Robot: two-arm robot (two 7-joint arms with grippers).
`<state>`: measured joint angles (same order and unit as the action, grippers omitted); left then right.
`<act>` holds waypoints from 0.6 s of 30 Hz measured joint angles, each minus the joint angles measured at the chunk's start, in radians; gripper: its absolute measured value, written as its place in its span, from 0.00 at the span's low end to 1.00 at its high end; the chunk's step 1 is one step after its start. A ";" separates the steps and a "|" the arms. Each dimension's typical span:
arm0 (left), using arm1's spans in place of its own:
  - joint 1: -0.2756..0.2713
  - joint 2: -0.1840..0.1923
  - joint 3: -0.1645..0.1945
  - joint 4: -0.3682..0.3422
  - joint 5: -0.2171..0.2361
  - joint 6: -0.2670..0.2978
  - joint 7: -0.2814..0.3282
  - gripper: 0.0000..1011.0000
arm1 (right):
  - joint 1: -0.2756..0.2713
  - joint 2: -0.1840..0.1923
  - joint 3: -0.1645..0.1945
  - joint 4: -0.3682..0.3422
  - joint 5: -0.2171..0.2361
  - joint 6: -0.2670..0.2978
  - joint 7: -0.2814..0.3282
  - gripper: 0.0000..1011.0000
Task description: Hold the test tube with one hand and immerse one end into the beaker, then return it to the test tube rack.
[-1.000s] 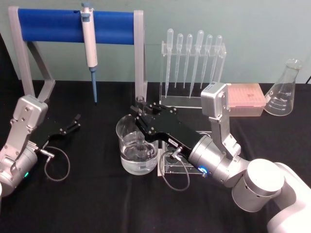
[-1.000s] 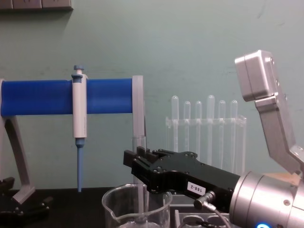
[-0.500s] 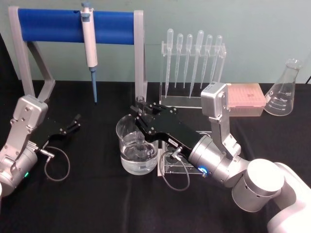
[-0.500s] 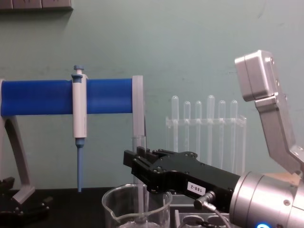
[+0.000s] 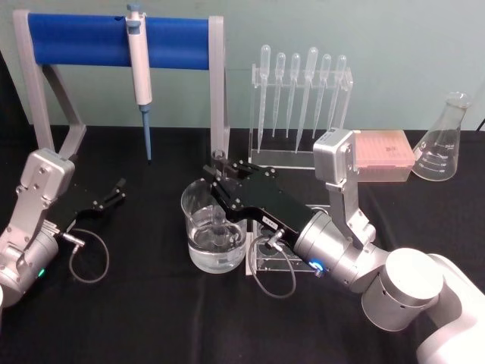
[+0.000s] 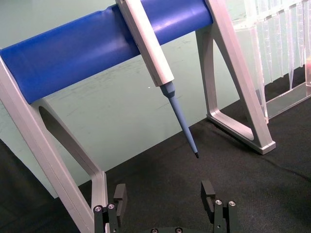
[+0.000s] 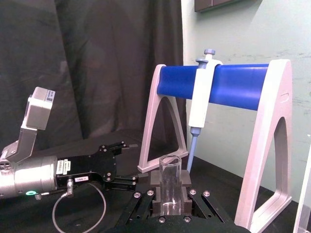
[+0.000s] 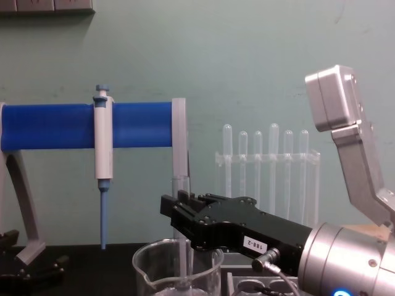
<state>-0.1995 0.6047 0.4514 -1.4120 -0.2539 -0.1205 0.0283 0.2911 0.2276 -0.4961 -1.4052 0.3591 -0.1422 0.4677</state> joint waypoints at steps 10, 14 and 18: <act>0.000 0.000 0.000 0.000 0.000 0.000 0.000 0.99 | 0.000 0.000 0.000 0.000 0.000 0.000 0.000 0.22; 0.000 0.000 0.000 0.000 0.000 0.000 0.000 0.99 | 0.000 0.000 0.000 0.000 0.000 0.000 0.000 0.22; 0.000 0.000 0.000 0.000 0.000 0.000 0.000 0.99 | 0.000 0.000 0.000 0.000 0.000 0.000 0.000 0.22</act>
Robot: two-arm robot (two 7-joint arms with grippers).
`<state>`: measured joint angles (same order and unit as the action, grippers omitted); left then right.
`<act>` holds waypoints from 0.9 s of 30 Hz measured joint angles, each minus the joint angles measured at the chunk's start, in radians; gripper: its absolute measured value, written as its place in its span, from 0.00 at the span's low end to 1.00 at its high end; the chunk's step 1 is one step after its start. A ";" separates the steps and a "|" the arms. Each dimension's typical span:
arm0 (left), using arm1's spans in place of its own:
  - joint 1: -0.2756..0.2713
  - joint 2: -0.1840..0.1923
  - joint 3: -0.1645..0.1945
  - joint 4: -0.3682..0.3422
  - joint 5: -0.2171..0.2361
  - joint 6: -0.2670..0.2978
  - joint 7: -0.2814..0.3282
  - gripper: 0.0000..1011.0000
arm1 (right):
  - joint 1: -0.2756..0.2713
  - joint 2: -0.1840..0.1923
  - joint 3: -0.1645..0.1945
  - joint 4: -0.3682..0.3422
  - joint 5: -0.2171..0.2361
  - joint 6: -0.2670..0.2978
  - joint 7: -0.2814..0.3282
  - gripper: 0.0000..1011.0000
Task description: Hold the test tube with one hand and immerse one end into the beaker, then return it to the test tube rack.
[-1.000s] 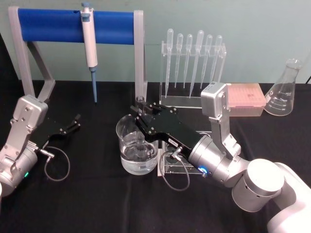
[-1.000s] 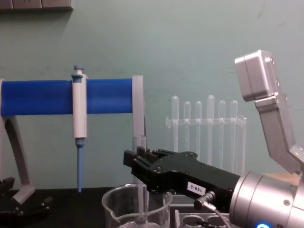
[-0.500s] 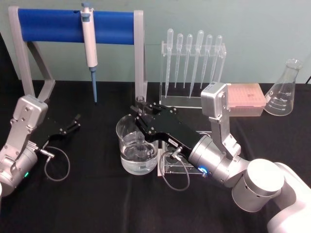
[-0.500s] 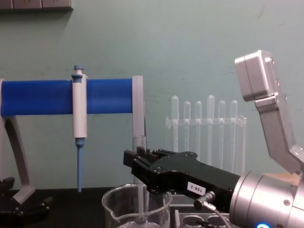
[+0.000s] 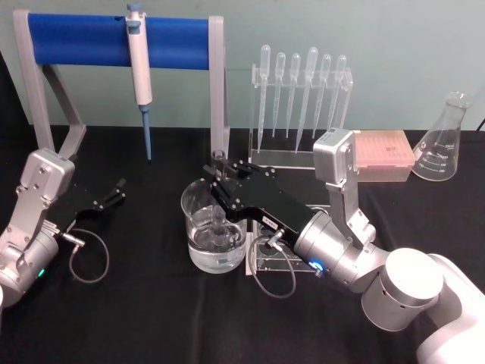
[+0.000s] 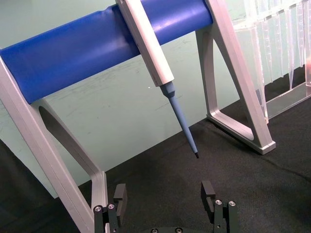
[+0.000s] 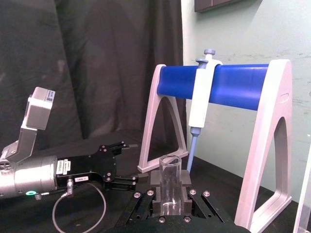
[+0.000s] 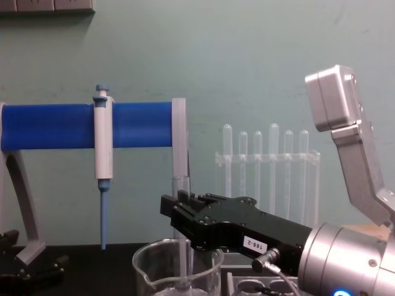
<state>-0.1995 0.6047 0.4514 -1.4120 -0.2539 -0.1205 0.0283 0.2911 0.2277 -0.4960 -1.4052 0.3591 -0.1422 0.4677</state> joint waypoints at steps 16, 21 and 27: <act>0.000 0.000 0.000 0.000 0.000 0.000 0.000 0.99 | 0.000 0.000 0.000 0.000 0.000 0.000 0.000 0.22; 0.000 0.000 0.000 0.000 0.000 0.000 0.000 0.99 | 0.000 0.000 0.000 0.000 0.000 0.000 0.000 0.22; 0.000 0.000 0.000 0.000 0.000 0.000 0.000 0.99 | 0.000 0.000 0.000 0.000 0.000 0.000 0.000 0.22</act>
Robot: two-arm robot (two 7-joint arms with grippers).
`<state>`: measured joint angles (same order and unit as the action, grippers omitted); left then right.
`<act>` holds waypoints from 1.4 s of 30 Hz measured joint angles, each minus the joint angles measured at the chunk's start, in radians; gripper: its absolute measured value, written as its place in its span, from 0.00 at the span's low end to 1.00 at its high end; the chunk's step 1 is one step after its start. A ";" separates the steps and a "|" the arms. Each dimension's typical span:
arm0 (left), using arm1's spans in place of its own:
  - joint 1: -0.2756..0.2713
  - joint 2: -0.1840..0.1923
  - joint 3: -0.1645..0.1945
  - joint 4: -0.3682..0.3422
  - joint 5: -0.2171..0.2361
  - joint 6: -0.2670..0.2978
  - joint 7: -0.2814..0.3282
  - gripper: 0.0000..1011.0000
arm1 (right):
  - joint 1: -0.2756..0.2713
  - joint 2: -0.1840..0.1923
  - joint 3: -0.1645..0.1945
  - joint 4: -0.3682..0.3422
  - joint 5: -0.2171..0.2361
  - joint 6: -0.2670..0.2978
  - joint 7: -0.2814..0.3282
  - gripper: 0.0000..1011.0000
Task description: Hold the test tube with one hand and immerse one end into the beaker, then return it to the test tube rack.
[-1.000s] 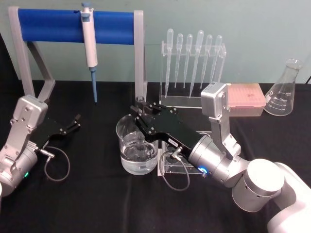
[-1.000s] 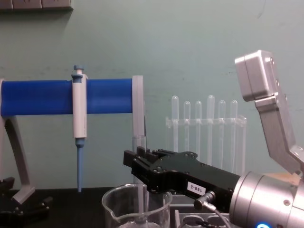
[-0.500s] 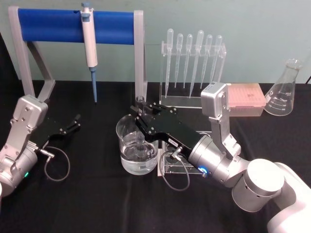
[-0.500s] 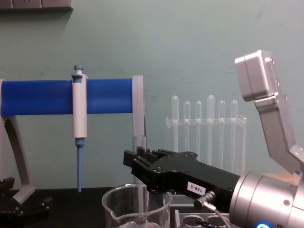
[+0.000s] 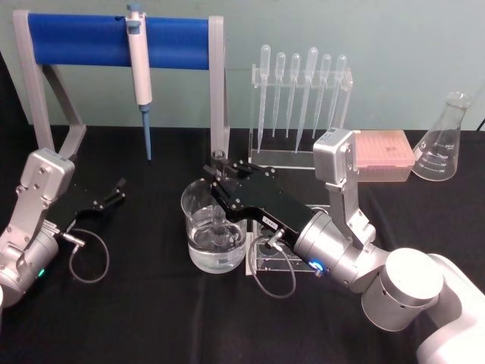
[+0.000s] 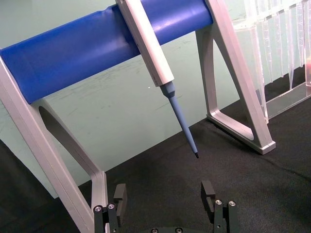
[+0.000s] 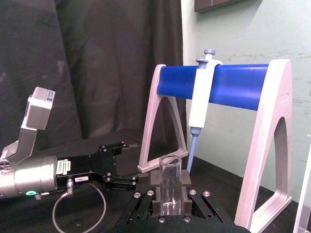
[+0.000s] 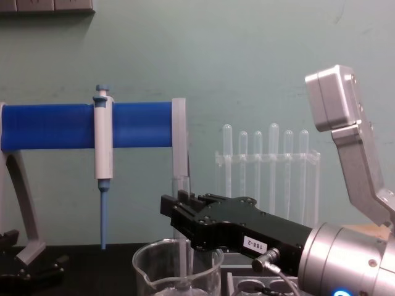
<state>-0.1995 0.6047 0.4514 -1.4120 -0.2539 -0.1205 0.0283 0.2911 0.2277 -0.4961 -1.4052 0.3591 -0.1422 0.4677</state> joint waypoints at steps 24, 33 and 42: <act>0.000 0.000 0.000 0.000 0.000 0.000 0.000 0.99 | 0.000 0.000 0.000 0.000 0.000 0.000 0.000 0.22; 0.000 0.000 0.000 0.000 0.000 0.000 0.000 0.99 | 0.000 0.000 0.000 0.000 0.000 0.000 0.000 0.22; 0.000 0.000 0.000 0.000 0.000 0.000 0.000 0.99 | 0.000 0.000 0.000 0.000 0.000 0.000 0.000 0.22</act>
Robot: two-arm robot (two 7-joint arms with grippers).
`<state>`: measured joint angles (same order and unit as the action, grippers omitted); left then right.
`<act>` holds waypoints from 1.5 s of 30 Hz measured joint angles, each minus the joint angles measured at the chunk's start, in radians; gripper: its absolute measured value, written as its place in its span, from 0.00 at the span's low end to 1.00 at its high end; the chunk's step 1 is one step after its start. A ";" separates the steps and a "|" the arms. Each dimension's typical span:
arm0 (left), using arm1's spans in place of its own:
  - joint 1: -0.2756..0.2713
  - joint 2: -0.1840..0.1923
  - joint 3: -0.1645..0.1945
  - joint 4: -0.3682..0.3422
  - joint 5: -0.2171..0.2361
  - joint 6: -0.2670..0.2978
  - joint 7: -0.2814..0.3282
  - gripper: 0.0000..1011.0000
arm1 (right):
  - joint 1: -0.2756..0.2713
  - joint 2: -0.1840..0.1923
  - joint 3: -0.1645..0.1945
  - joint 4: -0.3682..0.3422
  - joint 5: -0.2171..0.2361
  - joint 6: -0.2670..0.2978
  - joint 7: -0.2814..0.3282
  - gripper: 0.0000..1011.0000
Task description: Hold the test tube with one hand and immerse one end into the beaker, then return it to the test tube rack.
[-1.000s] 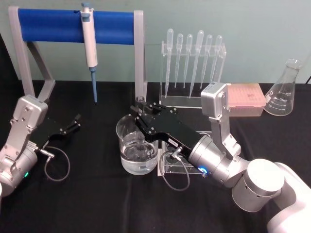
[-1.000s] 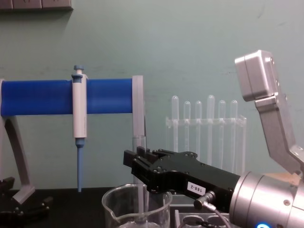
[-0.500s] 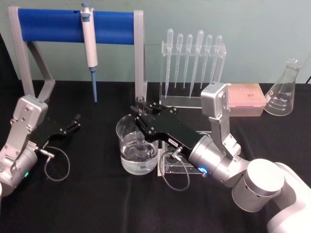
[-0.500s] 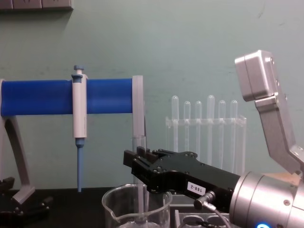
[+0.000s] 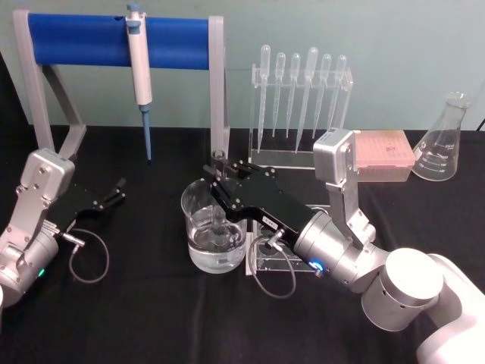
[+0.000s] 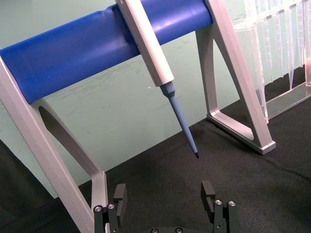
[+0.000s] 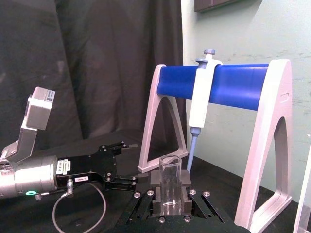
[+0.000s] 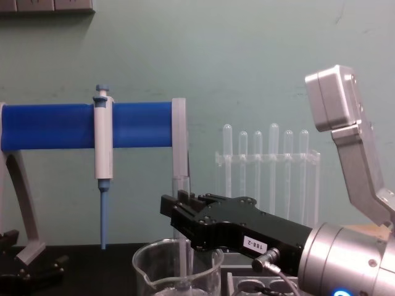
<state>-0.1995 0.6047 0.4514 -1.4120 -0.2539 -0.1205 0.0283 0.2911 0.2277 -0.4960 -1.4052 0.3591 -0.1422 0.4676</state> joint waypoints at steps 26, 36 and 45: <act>0.000 0.000 0.000 0.000 0.000 0.000 0.000 0.99 | 0.000 0.000 0.000 0.000 0.000 0.000 0.000 0.22; 0.000 0.000 0.000 0.000 0.000 0.000 0.000 0.99 | 0.000 0.000 0.000 0.000 0.000 0.000 0.000 0.22; 0.000 0.000 0.000 0.000 0.000 0.000 0.000 0.99 | 0.000 0.000 0.000 0.000 0.000 0.000 0.000 0.22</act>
<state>-0.1995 0.6047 0.4514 -1.4120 -0.2539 -0.1205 0.0283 0.2911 0.2277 -0.4960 -1.4052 0.3591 -0.1422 0.4677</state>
